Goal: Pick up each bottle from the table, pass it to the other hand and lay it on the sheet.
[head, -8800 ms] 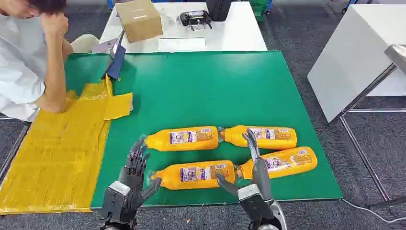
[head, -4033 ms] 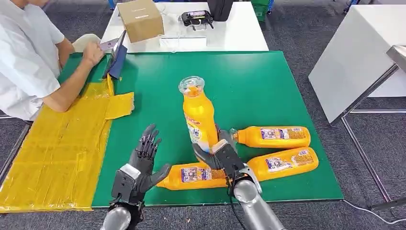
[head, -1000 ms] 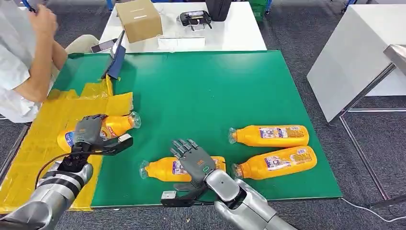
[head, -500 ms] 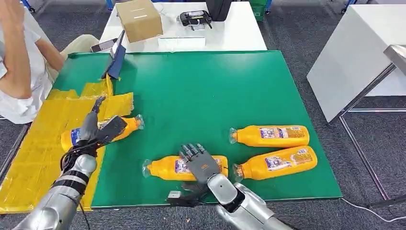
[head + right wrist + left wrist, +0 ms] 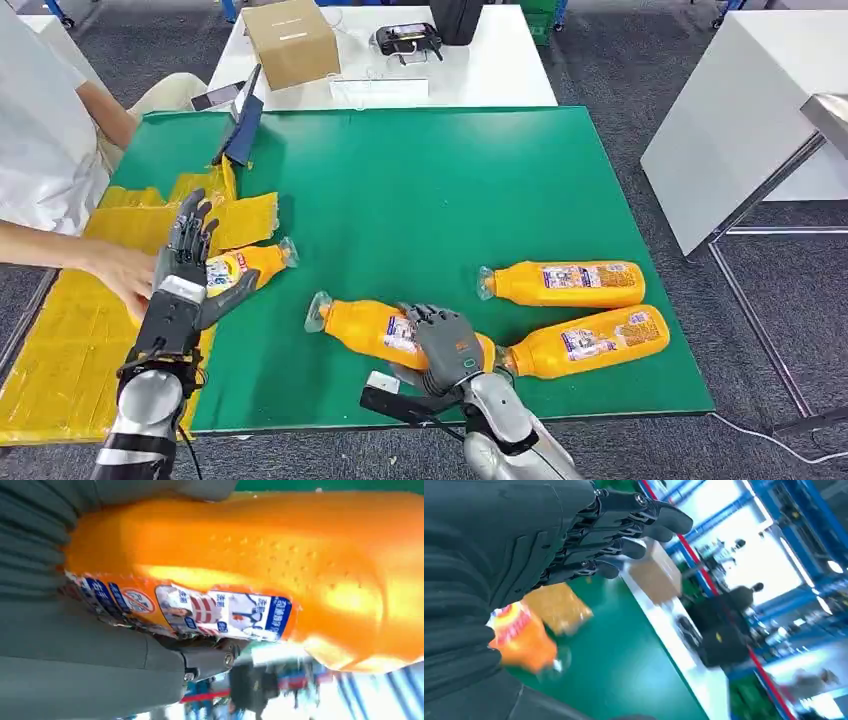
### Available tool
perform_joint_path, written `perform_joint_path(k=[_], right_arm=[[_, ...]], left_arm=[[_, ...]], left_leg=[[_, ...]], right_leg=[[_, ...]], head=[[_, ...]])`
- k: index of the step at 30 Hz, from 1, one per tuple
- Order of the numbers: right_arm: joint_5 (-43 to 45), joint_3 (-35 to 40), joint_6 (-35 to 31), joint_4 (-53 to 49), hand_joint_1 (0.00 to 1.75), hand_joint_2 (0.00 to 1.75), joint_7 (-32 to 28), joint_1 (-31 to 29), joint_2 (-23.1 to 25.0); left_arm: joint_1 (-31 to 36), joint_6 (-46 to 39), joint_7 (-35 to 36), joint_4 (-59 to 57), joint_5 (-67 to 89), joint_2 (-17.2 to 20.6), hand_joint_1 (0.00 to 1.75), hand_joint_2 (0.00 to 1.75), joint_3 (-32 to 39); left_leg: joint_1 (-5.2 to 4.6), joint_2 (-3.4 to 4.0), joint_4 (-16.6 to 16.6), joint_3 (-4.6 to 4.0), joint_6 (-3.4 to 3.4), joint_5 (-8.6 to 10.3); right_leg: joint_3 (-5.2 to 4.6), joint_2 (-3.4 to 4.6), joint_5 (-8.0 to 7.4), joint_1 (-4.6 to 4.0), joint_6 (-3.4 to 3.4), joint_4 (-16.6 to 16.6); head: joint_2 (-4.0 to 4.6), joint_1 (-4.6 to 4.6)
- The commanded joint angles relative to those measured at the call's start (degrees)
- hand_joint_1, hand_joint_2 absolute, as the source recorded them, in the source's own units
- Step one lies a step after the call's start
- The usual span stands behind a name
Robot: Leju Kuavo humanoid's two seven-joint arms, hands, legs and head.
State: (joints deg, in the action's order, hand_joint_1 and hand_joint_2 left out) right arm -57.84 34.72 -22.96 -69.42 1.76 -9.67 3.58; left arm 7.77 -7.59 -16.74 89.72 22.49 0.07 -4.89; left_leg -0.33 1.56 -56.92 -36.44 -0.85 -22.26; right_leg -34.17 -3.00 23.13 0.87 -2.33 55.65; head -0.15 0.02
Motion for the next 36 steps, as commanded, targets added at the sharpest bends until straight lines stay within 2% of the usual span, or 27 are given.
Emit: perform_joint_path(k=[1, 9, 12, 14, 17, 22, 25, 27, 28, 29, 36], right_arm=[[2.33, -7.88, -2.22, -11.42, 1.75, 1.75, -2.35, 4.57, -0.48], [2.35, -7.88, -2.2, -11.08, 1.75, 1.75, -2.47, 4.49, -0.3], [6.8, -13.03, -13.84, -16.09, 1.75, 1.75, -8.4, 7.42, 1.22], [10.75, -15.25, -15.23, -19.95, 1.75, 1.75, -11.22, 8.87, 1.45], [14.09, -15.95, -12.86, -21.77, 1.75, 1.75, -13.39, 9.2, 1.73], [16.17, -11.07, -6.19, -14.74, 1.75, 1.75, -14.39, 5.08, 3.78], [16.2, -10.18, -6.68, -13.52, 1.75, 1.75, -14.4, 4.5, 4.53], [18.64, -8.15, -5.77, -13.0, 1.75, 1.75, -16.38, 3.59, 4.58], [19.69, -7.12, -4.89, -11.75, 1.75, 1.75, -16.83, 2.6, 5.14], [19.95, -6.63, -4.63, -10.85, 1.75, 1.75, -16.94, 2.02, 5.41], [22.64, -2.2, -1.38, 2.27, 1.75, 1.75, -17.06, -4.23, 7.0]], left_arm=[[-3.58, 0.82, -0.37, 4.69, -1.42, -0.84, 0.0, 1.75, -3.64], [-3.35, 0.83, -0.34, 4.63, -1.4, -0.69, 0.0, 1.75, -3.57], [-5.88, 3.28, -0.18, 4.08, -2.92, -0.76, 0.0, 1.75, -6.42], [-7.04, 1.31, -1.61, 3.45, -0.7, -0.69, 0.0, 1.75, -8.47], [-7.57, 1.03, -2.08, 3.0, -1.85, -0.98, 0.0, 1.75, -9.7], [-7.03, 2.81, -2.48, 3.78, -4.36, -0.83, 0.0, 1.75, -10.87], [-6.98, 2.77, -2.44, 3.99, -4.41, -0.81, 0.0, 1.75, -11.07], [-6.74, 4.46, -2.65, 3.78, -6.97, -0.88, 0.0, 1.75, -11.4], [-6.44, 5.04, -2.76, 3.4, -7.61, -0.98, 0.0, 1.75, -11.86], [-6.25, 5.49, -2.85, 3.17, -8.06, -1.05, 0.0, 1.75, -12.21], [-4.31, 7.65, -3.58, 1.82, -11.3, -0.97, 0.0, 1.75, -16.39]], left_leg=[[0.07, -0.16, -0.02, 0.09, 0.05, -0.09], [0.07, -0.14, 0.01, 0.1, 0.05, -0.13], [0.05, -0.15, 0.03, 0.1, 0.04, -0.13], [0.04, -0.21, 0.02, 0.13, 0.04, -0.16], [0.07, -0.26, -0.04, 0.29, 0.06, -0.29], [0.07, -0.08, 0.0, 0.22, 0.08, -0.29], [0.08, -0.04, 0.01, 0.15, 0.09, -0.26], [0.24, -0.13, -0.07, 0.58, 0.22, -0.5], [0.11, -0.05, 0.03, 0.17, 0.07, -0.23], [0.13, -0.06, 0.02, 0.21, 0.08, -0.26], [0.17, -0.1, 0.06, 0.41, 0.09, -0.28]], right_leg=[[0.15, 0.05, 0.12, -0.04, 0.04, -0.02], [0.11, 0.12, 0.1, -0.04, 0.05, -0.02], [0.13, 0.1, 0.11, -0.03, 0.03, -0.04], [0.16, 0.06, 0.16, 0.0, 0.03, -0.02], [0.37, 0.12, 0.28, -0.01, 0.06, -0.01], [0.23, 0.26, 0.15, -0.02, 0.09, -0.02], [0.14, 0.28, 0.09, -0.05, 0.08, -0.03], [0.59, 0.57, 0.32, -0.14, 0.22, 0.01], [0.17, 0.24, 0.1, -0.09, 0.05, -0.05], [0.21, 0.28, 0.12, -0.1, 0.07, -0.05], [0.44, 0.33, 0.15, -0.11, 0.1, -0.1]], head=[[0.0, 0.04], [0.0, 0.02], [0.0, 0.02], [0.0, 0.02], [0.0, 0.02], [0.0, 0.0], [0.0, 0.02], [0.0, 0.02], [0.0, 0.0], [0.0, 0.02], [0.0, 0.02]])
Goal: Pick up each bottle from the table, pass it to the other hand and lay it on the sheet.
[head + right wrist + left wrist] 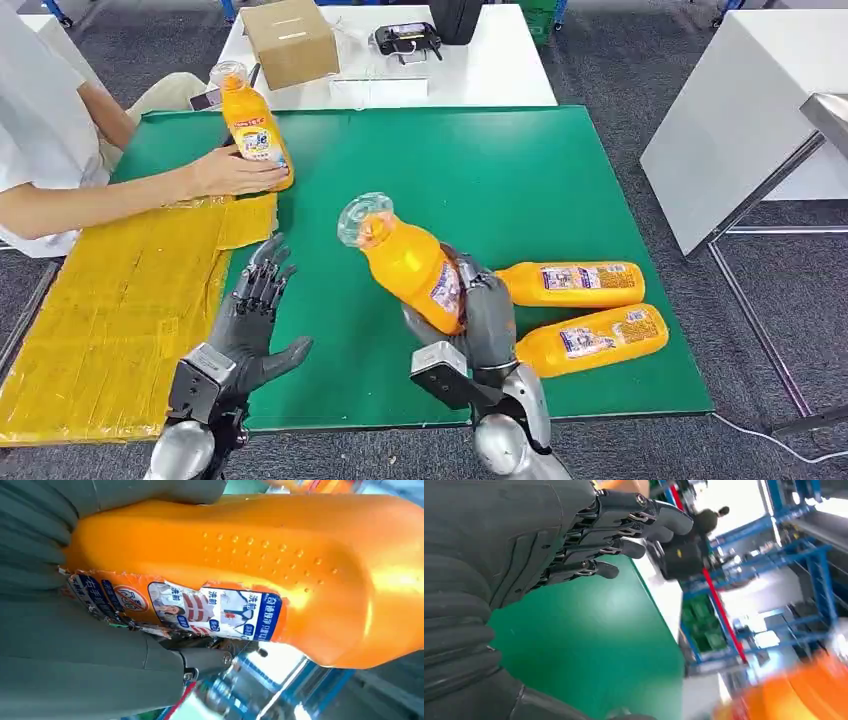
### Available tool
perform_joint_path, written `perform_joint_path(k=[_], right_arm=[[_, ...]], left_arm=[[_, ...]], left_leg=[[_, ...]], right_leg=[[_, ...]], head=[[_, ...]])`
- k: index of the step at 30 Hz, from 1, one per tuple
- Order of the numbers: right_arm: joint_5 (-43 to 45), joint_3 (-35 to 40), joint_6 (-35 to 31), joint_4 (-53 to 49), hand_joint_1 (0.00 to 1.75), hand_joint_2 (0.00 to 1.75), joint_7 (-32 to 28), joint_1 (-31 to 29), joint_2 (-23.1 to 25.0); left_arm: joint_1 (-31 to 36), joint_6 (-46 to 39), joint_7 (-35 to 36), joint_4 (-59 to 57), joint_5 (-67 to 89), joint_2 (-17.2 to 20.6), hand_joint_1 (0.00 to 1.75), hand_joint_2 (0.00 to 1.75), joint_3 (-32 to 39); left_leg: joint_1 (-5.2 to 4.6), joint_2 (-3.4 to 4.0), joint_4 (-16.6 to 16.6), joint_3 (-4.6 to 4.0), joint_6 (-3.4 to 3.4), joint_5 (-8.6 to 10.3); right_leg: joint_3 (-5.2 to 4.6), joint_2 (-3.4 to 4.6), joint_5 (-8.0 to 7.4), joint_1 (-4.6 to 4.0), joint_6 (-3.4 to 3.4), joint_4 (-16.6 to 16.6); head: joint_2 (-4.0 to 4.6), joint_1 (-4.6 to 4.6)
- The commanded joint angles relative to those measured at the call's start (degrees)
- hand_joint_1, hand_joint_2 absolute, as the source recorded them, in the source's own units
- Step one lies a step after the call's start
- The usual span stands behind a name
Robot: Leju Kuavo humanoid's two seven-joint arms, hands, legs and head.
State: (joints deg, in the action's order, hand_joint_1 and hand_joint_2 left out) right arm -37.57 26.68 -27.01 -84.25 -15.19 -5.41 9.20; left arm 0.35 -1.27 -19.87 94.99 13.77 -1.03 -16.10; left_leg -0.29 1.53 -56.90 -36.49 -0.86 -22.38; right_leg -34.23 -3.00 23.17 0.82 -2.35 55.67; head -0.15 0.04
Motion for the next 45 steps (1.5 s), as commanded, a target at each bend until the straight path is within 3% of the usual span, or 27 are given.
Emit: perform_joint_path(k=[1, 7, 17, 23, 27, 31, 32, 33, 45], right_arm=[[2.42, 6.67, 3.39, 19.33, 1.75, 1.75, -0.06, -9.21, 1.71], [1.57, 9.49, 3.3, 23.14, 1.75, 1.75, -0.83, -10.63, 2.63], [-6.28, 22.65, 3.58, 27.88, 1.75, 1.75, 0.05, -14.28, 3.28], [-6.85, 23.44, 3.15, 27.95, 1.75, 1.75, 0.04, -14.29, 3.33], [-10.26, 27.33, -0.97, 26.31, 1.75, 1.75, -0.31, -14.17, 2.64], [-9.81, 29.47, -0.98, 24.34, 1.75, 1.75, 1.45, -14.27, 1.4], [-9.44, 29.45, -0.86, 24.48, 1.75, 1.75, 1.71, -14.32, 1.33], [-8.75, 29.37, -0.89, 24.73, 1.75, 1.75, 1.87, -14.43, 1.28], [-4.44, 26.54, -1.22, 23.11, 1.75, 1.75, 1.3, -13.95, 0.82]], left_arm=[[3.48, 1.7, -0.54, -3.48, -3.18, 0.27, 0.0, 1.75, -5.56], [4.38, 2.1, -0.54, -3.62, -3.81, 0.4, 0.0, 1.75, -6.46], [6.49, 2.71, -0.33, -5.84, -6.12, 0.14, 0.0, 1.75, -6.88], [6.65, 2.52, -0.19, -6.25, -6.17, 0.1, 0.0, 1.75, -6.67], [7.15, -2.42, 1.0, -8.28, -2.37, -0.71, 0.0, 1.75, -5.65], [7.29, -5.81, 0.93, -9.41, -0.2, -1.6, 0.0, 1.75, -4.67], [7.17, -6.2, 0.78, -9.38, -0.59, -1.91, 1.29, 1.75, -4.26], [7.14, -7.44, 0.16, -9.24, -0.21, -2.16, 1.75, 1.75, -3.96], [7.09, -11.21, -1.01, -8.6, 0.37, -2.26, 1.75, 1.75, -3.13]], left_leg=[[0.07, -0.05, 0.04, 0.23, 0.06, -0.06], [0.11, -0.07, 0.03, 0.36, 0.1, -0.12], [0.1, -0.04, 0.04, 0.36, 0.09, -0.14], [0.11, -0.23, 0.0, 0.31, 0.09, -0.12], [0.08, -0.13, 0.04, 0.31, 0.07, -0.11], [0.1, -0.23, 0.01, 0.29, 0.08, -0.11], [0.08, -0.23, 0.03, 0.29, 0.07, -0.09], [0.07, -0.17, 0.04, 0.19, 0.05, -0.05], [0.06, -0.18, 0.03, 0.15, 0.05, -0.04]], right_leg=[[0.26, 0.17, 0.04, -0.03, 0.07, -0.09], [0.39, 0.27, 0.1, -0.06, 0.12, -0.08], [0.35, 0.28, 0.11, -0.04, 0.11, -0.08], [0.36, 0.11, 0.16, -0.05, 0.11, -0.06], [0.32, 0.16, 0.12, -0.03, 0.09, -0.08], [0.34, 0.07, 0.15, -0.05, 0.1, -0.07], [0.33, 0.06, 0.14, -0.03, 0.1, -0.07], [0.21, 0.06, 0.08, -0.04, 0.08, -0.08], [0.17, 0.02, 0.08, -0.03, 0.06, -0.06]], head=[[0.0, 0.0], [0.0, 0.02], [0.0, 0.0], [0.0, -0.02], [0.0, 0.0], [0.0, 0.0], [0.0, 0.0], [0.0, 0.0], [0.0, 0.0]])
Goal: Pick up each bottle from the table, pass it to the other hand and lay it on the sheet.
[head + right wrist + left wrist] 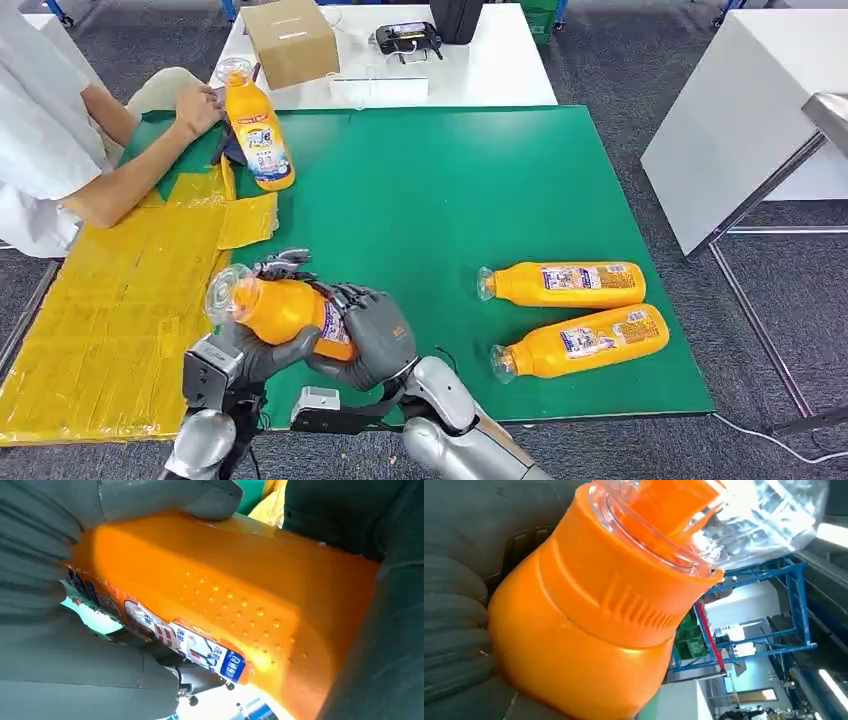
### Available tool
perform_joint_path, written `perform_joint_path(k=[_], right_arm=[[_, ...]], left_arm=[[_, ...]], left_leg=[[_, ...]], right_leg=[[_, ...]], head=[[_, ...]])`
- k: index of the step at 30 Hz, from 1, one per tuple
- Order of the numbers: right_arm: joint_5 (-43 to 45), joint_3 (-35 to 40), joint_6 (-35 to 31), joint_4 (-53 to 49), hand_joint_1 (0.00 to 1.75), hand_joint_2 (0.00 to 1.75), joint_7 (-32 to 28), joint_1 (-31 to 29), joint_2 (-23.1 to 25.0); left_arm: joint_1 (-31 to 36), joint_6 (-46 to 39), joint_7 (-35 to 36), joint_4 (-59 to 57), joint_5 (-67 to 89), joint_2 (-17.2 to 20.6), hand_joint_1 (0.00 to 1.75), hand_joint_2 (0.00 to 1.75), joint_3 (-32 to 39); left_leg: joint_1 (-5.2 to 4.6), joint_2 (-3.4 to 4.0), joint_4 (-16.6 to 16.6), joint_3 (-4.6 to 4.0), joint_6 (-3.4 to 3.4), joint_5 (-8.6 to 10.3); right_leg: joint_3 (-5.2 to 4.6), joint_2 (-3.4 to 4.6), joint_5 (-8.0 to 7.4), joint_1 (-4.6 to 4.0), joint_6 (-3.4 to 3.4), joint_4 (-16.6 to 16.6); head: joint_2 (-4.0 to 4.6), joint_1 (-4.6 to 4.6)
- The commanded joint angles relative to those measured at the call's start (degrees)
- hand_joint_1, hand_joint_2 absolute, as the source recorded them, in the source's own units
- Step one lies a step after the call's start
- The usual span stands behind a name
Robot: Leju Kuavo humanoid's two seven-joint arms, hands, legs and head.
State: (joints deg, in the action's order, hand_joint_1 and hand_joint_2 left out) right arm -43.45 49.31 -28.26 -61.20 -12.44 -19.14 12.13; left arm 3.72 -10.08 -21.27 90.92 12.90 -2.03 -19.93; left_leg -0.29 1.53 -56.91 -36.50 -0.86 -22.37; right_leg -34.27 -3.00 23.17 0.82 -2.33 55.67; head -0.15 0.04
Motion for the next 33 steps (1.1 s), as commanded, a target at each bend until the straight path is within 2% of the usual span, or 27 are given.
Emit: perform_joint_path(k=[1, 2, 10, 11, 12, 13, 15, 17, 18, 21, 23, 24, 25, 26, 30, 31, 33], right_arm=[[1.56, 3.62, -0.14, -0.2, 1.75, 1.75, -1.4, -0.13, -2.16], [1.65, 3.32, -0.38, -0.44, 1.75, 1.75, -1.35, -0.03, -2.2], [3.0, 1.9, -1.35, -1.5, 1.75, 1.75, -1.4, 0.65, -2.17], [3.56, 1.09, -2.01, -2.38, 0.75, 1.75, -1.59, 1.08, -2.4], [3.87, 0.12, -3.27, -3.44, 0.0, 1.75, -2.05, 1.68, -2.78], [3.51, -0.95, -4.66, -4.45, 0.0, 1.75, -2.18, 2.34, -3.27], [-0.08, -4.64, -8.37, -5.93, 0.0, 1.75, -0.48, 4.35, -4.18], [-2.17, -9.53, -9.99, -9.15, 0.0, 1.75, 0.7, 6.77, -4.99], [-4.14, -13.14, -10.95, -12.49, 0.0, 1.75, 1.13, 8.64, -5.35], [-9.7, -19.56, -10.11, -19.16, 0.0, 1.75, 3.07, 11.21, -6.88], [-15.75, -23.67, -8.06, -22.96, 0.0, 1.75, 6.1, 11.41, -8.38], [-16.24, -24.58, -7.2, -23.82, 0.0, 0.0, 6.37, 11.27, -8.75], [-17.08, -25.24, -6.01, -24.16, 0.0, 0.0, 6.76, 10.91, -9.02], [-17.9, -25.55, -5.21, -24.09, 0.0, 0.0, 7.18, 10.58, -9.13], [-17.9, -25.55, -5.21, -24.09, 0.0, 0.0, 7.18, 10.58, -9.13], [-19.83, -24.69, -4.17, -22.79, 0.0, 0.0, 8.23, 9.36, -9.0], [-20.44, -23.79, -3.23, -22.76, 0.0, 0.0, 8.95, 8.61, -9.6]], left_arm=[[3.7, -2.53, 0.38, -4.58, 1.28, -1.27, 1.75, 1.75, 0.75], [3.69, -2.64, 0.36, -4.6, 1.28, -1.3, 1.75, 1.75, 0.82], [3.89, -3.26, 0.2, -4.53, 1.37, -1.2, 1.75, 1.75, 1.14], [4.08, -3.59, 0.11, -4.43, 1.41, -1.1, 1.75, 1.75, 1.31], [4.35, -4.24, -0.07, -4.27, 1.65, -0.94, 1.75, 1.75, 1.59], [4.77, -5.44, -0.19, -4.16, 2.62, -0.73, 1.75, 1.75, 1.95], [6.41, -17.2, 1.17, -5.11, 17.25, -0.85, 1.75, 1.75, 2.54], [8.42, -20.17, 6.25, -6.84, 27.06, -0.57, 1.75, 1.75, 2.71], [9.71, -23.24, 9.93, -8.78, 37.24, -0.49, 1.75, 1.75, 3.27], [12.15, -23.72, 15.61, -12.62, 49.39, 0.51, 1.75, 1.75, 4.49], [14.08, -24.83, 23.99, -16.72, 67.33, 1.79, 1.75, 1.75, 6.02], [14.87, -24.69, 25.26, -18.5, 70.16, 2.3, 1.75, 1.75, 6.43], [18.58, -25.36, 35.48, -20.84, 77.1, 9.97, 1.75, 1.75, -0.28], [22.27, -24.2, 48.84, -22.86, 77.1, 16.38, 1.75, 1.75, -11.29], [22.27, -24.2, 48.84, -22.86, 77.1, 16.38, 1.75, 1.75, -11.29], [26.38, -22.12, 58.86, -27.65, 77.1, 19.13, 1.75, 1.75, -21.38], [30.68, -20.22, 61.27, -35.13, 77.1, 20.4, 1.75, 1.75, -26.64]], left_leg=[[0.1, -0.27, 0.02, 0.32, 0.08, -0.11], [0.06, -0.18, 0.03, 0.14, 0.04, -0.03], [0.12, -0.26, -0.01, 0.33, 0.09, -0.14], [0.07, -0.2, 0.02, 0.2, 0.06, -0.07], [0.14, -0.31, -0.01, 0.4, 0.1, -0.18], [0.08, -0.27, 0.01, 0.2, 0.06, -0.07], [0.07, -0.29, 0.02, 0.18, 0.06, -0.05], [0.07, -0.39, 0.03, 0.13, 0.04, -0.01], [0.1, -0.47, 0.0, 0.25, 0.06, -0.07], [0.05, -0.38, 0.03, 0.1, 0.05, 0.02], [0.04, -0.53, 0.01, 0.14, 0.04, 0.02], [0.06, -0.56, -0.01, 0.21, 0.02, -0.01], [0.02, -0.35, 0.01, 0.14, 0.0, 0.02], [0.06, -0.35, -0.02, 0.26, 0.03, -0.04], [0.11, -0.55, -0.02, 0.25, 0.08, 0.0], [0.11, -0.13, 0.0, 0.2, 0.07, 0.04], [0.08, -0.31, 0.01, 0.29, 0.05, 0.04]], right_leg=[[0.41, 0.05, 0.15, -0.04, 0.09, -0.07], [0.2, 0.02, 0.06, -0.03, 0.05, -0.06], [0.43, 0.1, 0.17, -0.06, 0.1, -0.06], [0.26, 0.05, 0.1, -0.04, 0.07, -0.06], [0.5, 0.1, 0.21, -0.07, 0.12, -0.06], [0.28, -0.01, 0.12, -0.04, 0.07, -0.05], [0.27, -0.05, 0.11, -0.03, 0.06, -0.06], [0.25, -0.16, 0.09, -0.04, 0.05, -0.06], [0.41, -0.14, 0.17, -0.04, 0.08, -0.06], [0.2, -0.16, 0.07, -0.02, 0.06, -0.05], [0.31, -0.27, 0.11, 0.0, 0.05, -0.04], [0.4, -0.24, 0.14, 0.0, 0.07, -0.04], [0.25, -0.11, 0.06, 0.02, 0.04, -0.03], [0.39, -0.01, 0.09, -0.01, 0.07, -0.04], [0.39, -0.21, 0.12, -0.05, 0.13, -0.01], [0.22, 0.08, 0.01, -0.08, 0.13, -0.02], [0.37, -0.12, 0.08, -0.06, 0.12, 0.0]], head=[[0.0, 0.0], [0.0, 0.0], [0.0, 0.0], [0.0, 0.0], [0.0, 0.0], [0.0, 0.0], [0.0, -0.02], [0.0, 0.0], [0.0, 0.02], [0.0, -0.04], [0.0, 0.02], [0.0, 0.0], [0.0, 0.0], [0.0, 0.0], [0.0, 0.05], [0.0, 0.0], [0.0, -0.02]])
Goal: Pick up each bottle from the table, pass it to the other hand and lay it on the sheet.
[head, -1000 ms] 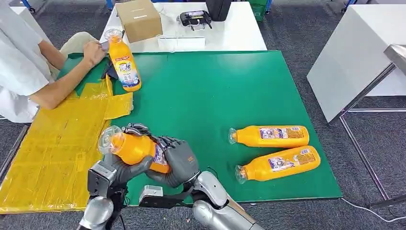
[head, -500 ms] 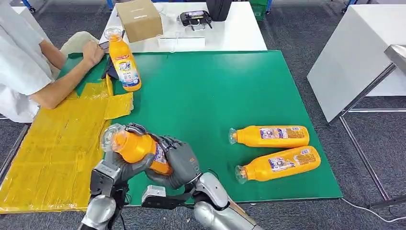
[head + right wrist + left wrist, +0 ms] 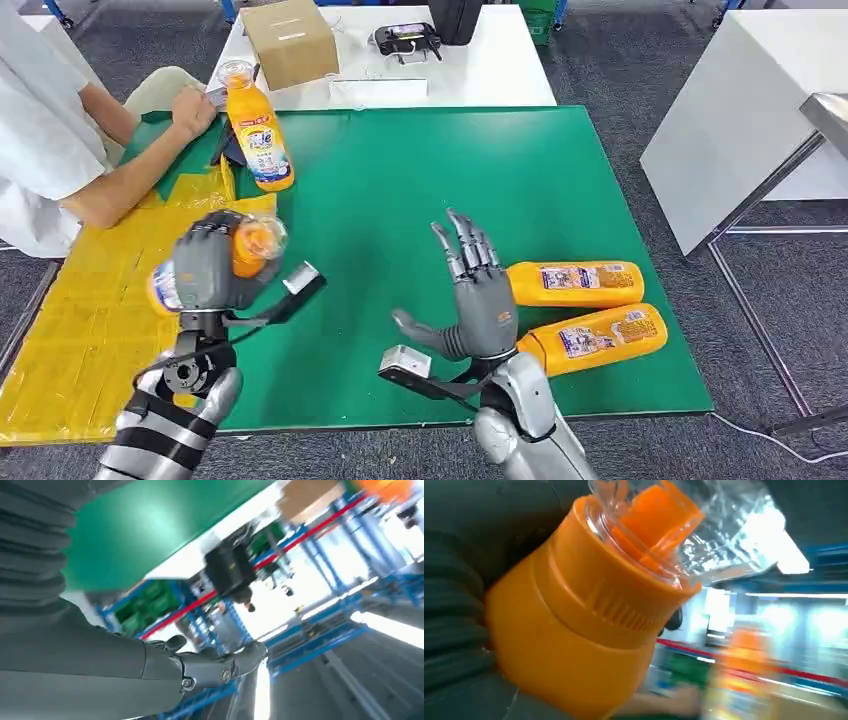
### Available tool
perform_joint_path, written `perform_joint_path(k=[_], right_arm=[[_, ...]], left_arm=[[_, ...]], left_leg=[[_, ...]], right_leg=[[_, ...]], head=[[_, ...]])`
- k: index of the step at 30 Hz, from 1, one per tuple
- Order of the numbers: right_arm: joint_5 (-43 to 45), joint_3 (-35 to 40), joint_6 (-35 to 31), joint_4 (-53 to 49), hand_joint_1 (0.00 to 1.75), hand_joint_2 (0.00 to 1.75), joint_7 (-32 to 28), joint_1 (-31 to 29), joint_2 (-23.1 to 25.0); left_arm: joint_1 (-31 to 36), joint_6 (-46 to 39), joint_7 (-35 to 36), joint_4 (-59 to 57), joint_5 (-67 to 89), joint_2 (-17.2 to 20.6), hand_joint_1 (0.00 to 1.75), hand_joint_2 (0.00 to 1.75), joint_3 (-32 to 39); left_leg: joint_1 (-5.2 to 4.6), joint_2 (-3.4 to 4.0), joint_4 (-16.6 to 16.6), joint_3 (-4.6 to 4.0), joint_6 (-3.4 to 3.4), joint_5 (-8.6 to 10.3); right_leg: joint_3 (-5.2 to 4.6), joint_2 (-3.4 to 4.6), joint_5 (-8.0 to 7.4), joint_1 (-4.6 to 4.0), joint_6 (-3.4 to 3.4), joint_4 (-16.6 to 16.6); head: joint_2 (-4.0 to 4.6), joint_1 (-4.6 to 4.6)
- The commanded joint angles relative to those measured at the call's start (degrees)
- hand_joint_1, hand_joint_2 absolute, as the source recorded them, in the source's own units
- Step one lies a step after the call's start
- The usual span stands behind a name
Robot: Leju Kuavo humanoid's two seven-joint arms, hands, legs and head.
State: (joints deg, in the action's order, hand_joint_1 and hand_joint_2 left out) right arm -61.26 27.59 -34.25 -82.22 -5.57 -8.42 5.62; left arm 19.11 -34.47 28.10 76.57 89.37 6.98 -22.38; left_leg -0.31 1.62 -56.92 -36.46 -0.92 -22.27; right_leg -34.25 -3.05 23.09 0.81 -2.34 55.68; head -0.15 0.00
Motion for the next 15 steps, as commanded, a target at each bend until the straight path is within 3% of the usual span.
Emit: perform_joint_path(k=[1, 4, 7, 8, 9, 10, 12, 15], right_arm=[[-2.72, -1.77, 2.92, -1.75, 0.0, 0.0, 2.21, -2.31, -3.24], [-6.36, -0.44, 6.02, -0.12, 0.0, 0.0, 5.44, -3.82, -4.6], [-11.14, 0.92, 13.73, 4.77, 0.0, 0.0, 11.0, -7.66, -7.64], [-11.62, 1.48, 15.84, 7.03, 0.0, 0.0, 11.78, -9.3, -9.2], [-11.43, 2.05, 17.79, 9.87, 0.0, 0.0, 12.59, -11.15, -10.59], [-11.6, 2.12, 19.23, 11.62, 0.0, 0.0, 13.22, -12.13, -11.35], [-10.26, 1.28, 21.98, 14.67, 0.0, 0.0, 13.52, -13.76, -12.19], [-10.05, 0.43, 24.81, 18.53, 0.0, 0.0, 14.13, -16.01, -13.47]], left_arm=[[17.12, 4.88, 11.9, -23.36, 0.63, 12.1, 1.75, 1.75, -25.67], [19.71, 3.27, 11.9, -38.51, 0.63, 8.91, 1.75, 1.75, -30.15], [22.98, -0.16, 11.9, -49.92, 0.63, 7.53, 1.75, 1.75, -36.7], [21.26, -5.53, 11.9, -51.73, 0.63, 5.83, 0.0, 1.75, -34.64], [18.09, -5.53, 9.2, -48.48, -0.73, 4.73, 0.0, 1.75, -28.15], [15.73, -5.53, 1.0, -45.09, -7.51, 3.57, 0.0, 0.0, -20.6], [15.87, -5.53, -11.89, -49.09, -18.06, -0.94, 0.0, 0.0, -10.69], [14.87, -5.53, -17.77, -48.69, -20.72, -3.93, 0.0, 0.0, -2.97]], left_leg=[[0.15, -0.55, -0.01, 0.21, 0.1, -0.02], [0.14, -0.4, 0.03, 0.35, 0.12, -0.02], [0.06, -0.15, 0.11, 0.35, 0.09, 0.0], [0.1, -0.12, 0.11, 0.41, 0.1, -0.01], [0.05, -0.12, 0.09, 0.32, 0.09, 0.0], [0.06, -0.13, 0.1, 0.37, 0.09, -0.02], [0.08, -0.05, 0.07, 0.35, 0.07, -0.06], [0.03, -0.34, -0.01, 0.19, 0.04, 0.01]], right_leg=[[0.34, -0.25, 0.18, -0.08, 0.1, -0.01], [0.46, 0.01, 0.16, -0.04, 0.1, -0.05], [0.41, 0.16, 0.07, 0.02, 0.06, -0.08], [0.47, 0.23, 0.06, -0.01, 0.08, -0.12], [0.39, 0.18, 0.05, 0.02, 0.06, -0.1], [0.45, 0.24, 0.06, 0.02, 0.07, -0.13], [0.45, 0.34, 0.04, 0.02, 0.05, -0.15], [0.37, 0.03, 0.06, 0.06, 0.01, -0.08]], head=[[0.0, 0.07], [0.0, 0.04], [-0.02, 0.04], [0.0, 0.04], [0.0, 0.04], [0.0, 0.07], [0.0, 0.04], [0.0, 0.07]])
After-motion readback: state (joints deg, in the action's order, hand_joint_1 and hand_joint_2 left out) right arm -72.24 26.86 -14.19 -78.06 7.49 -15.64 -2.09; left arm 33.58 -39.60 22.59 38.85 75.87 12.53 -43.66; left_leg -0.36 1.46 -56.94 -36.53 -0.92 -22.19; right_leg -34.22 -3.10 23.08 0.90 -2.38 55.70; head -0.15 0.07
